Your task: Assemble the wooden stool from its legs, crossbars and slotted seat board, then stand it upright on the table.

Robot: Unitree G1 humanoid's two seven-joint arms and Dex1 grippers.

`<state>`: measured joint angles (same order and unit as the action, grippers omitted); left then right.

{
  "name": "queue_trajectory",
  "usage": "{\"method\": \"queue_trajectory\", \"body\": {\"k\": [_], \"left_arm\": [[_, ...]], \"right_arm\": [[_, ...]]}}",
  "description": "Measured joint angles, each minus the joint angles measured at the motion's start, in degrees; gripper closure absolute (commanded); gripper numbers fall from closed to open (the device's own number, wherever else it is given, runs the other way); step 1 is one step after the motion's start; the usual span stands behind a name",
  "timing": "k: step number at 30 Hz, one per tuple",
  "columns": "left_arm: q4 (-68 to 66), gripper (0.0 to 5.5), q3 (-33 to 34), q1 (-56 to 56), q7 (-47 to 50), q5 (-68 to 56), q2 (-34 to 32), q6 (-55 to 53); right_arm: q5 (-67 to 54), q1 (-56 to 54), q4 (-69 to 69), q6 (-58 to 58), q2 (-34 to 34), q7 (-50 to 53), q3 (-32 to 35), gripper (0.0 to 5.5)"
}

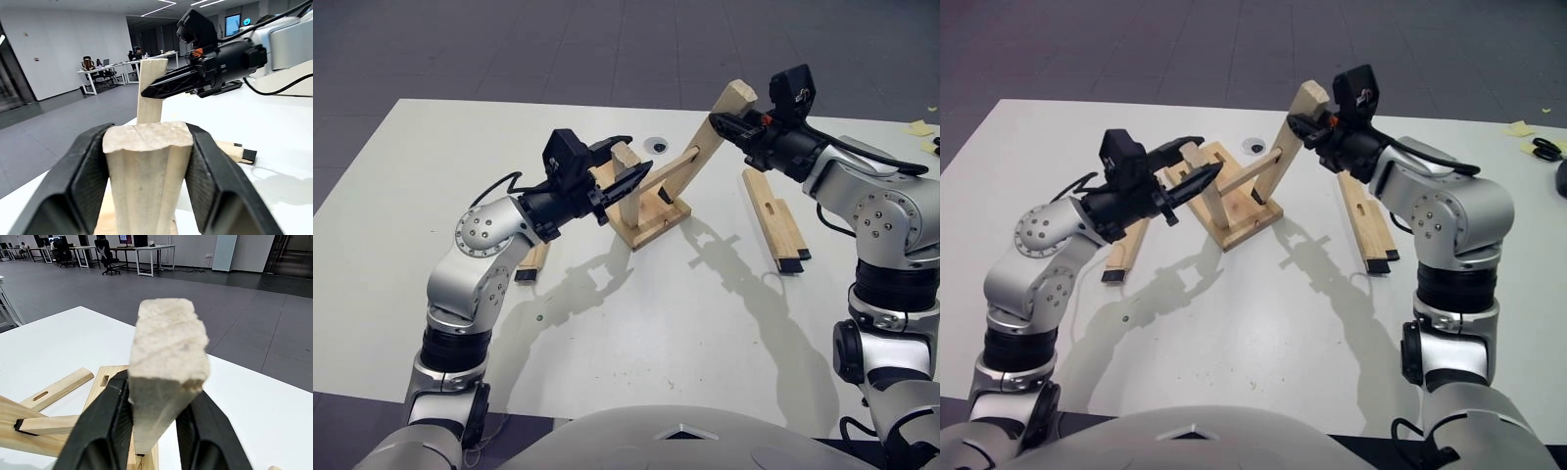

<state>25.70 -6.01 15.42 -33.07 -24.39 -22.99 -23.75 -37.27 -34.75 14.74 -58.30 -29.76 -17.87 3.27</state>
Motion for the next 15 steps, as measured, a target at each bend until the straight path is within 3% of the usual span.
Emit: {"method": "queue_trajectory", "body": {"k": [15], "left_arm": [[1.3, 3.45, -0.2, -1.7, 1.5, 0.8, 0.4, 1.3]], "right_arm": [[-0.1, -5.6, -3.9, -5.9, -0.2, -0.7, -1.1, 4.45]]}}
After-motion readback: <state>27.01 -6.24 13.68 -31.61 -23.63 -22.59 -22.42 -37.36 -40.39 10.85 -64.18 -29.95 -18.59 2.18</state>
